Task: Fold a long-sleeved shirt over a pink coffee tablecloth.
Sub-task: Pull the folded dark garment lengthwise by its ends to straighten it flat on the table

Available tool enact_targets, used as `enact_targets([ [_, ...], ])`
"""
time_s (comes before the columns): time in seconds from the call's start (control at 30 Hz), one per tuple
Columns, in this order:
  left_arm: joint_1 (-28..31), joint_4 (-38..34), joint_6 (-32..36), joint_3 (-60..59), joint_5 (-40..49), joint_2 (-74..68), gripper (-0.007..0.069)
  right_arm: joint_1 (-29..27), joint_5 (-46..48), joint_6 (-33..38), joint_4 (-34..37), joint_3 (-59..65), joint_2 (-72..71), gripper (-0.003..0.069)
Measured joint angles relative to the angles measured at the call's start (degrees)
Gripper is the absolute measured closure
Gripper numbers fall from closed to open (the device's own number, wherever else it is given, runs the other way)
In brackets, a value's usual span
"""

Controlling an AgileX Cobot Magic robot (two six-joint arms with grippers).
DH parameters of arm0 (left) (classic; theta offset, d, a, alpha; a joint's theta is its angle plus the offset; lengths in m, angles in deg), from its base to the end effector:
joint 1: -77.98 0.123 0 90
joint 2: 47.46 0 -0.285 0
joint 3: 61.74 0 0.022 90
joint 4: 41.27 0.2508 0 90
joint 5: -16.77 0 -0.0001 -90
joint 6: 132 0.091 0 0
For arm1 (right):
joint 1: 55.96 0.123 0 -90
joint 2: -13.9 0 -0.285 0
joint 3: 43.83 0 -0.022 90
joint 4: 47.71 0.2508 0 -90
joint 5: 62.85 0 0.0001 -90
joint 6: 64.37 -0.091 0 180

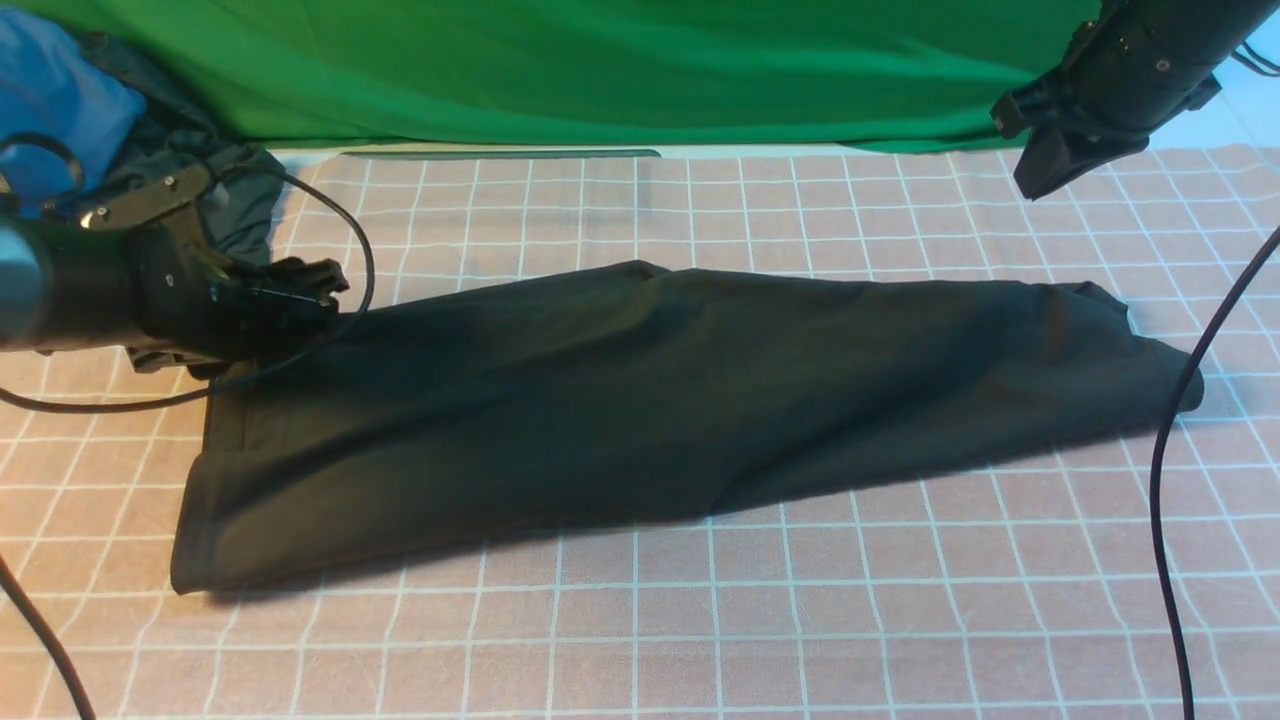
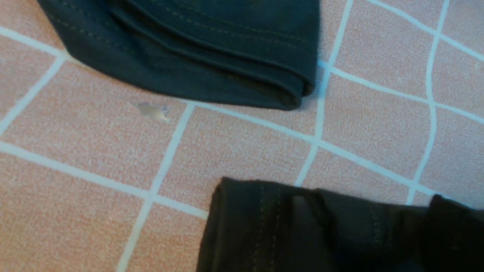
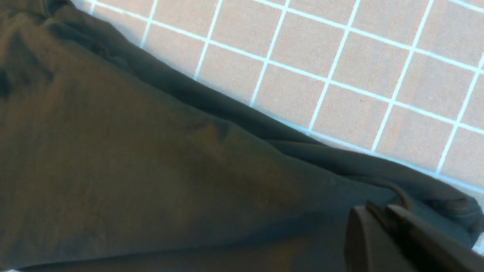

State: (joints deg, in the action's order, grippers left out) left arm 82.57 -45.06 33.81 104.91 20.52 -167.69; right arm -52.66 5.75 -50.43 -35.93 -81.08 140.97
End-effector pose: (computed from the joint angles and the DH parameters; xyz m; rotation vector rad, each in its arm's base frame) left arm 0.4007 0.0318 0.1453 -0.4675 2.3538 -0.1144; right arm 0.4541 0.0435 0.2903 -0.3582 2.7161 0.2331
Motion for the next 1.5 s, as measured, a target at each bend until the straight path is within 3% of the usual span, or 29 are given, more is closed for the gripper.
enact_targets([
  [0.07, 0.0, 1.0, 0.0, 0.0, 0.1, 0.0, 0.0381, 0.0, -0.1, 0.3, 0.0, 0.0, 0.0, 0.0569],
  [0.1, 0.0, 2.3, 0.1, 0.0, 0.8, 0.1, 0.049, 0.0, -0.3, 0.5, 0.0, 0.0, 0.0, 0.0568],
  [0.17, 0.0, 3.8, 0.1, 0.0, 2.5, 0.7, 0.0564, 0.0, -0.3, 0.9, 0.0, 0.0, 0.0, 0.0568],
  [0.23, 0.0, 5.1, 0.2, 0.1, 4.6, 2.2, 0.0577, 0.0, -0.3, 1.0, -0.1, 0.0, 0.0, 0.0567],
  [0.7, 2.9, 11.3, 0.2, 0.9, 8.2, 8.8, 0.0576, 0.0, 0.7, 1.1, 0.0, 0.0, 0.0, 0.055],
  [1.27, 5.6, 11.7, 1.4, 0.9, 1.5, 5.0, 0.0571, 0.0, 1.1, 1.1, 0.1, 0.0, 0.0, 0.0537],
  [1.4, 5.6, 11.7, 1.4, 0.9, -0.1, 4.8, 0.0515, 0.0, 1.1, 1.1, 0.1, 0.0, 0.0, 0.0527],
  [1.5, 5.6, 12.1, 1.5, 1.2, -0.1, 5.4, 0.0393, 0.0, 1.1, 0.5, -0.2, 0.0, 0.0, 0.0481],
])
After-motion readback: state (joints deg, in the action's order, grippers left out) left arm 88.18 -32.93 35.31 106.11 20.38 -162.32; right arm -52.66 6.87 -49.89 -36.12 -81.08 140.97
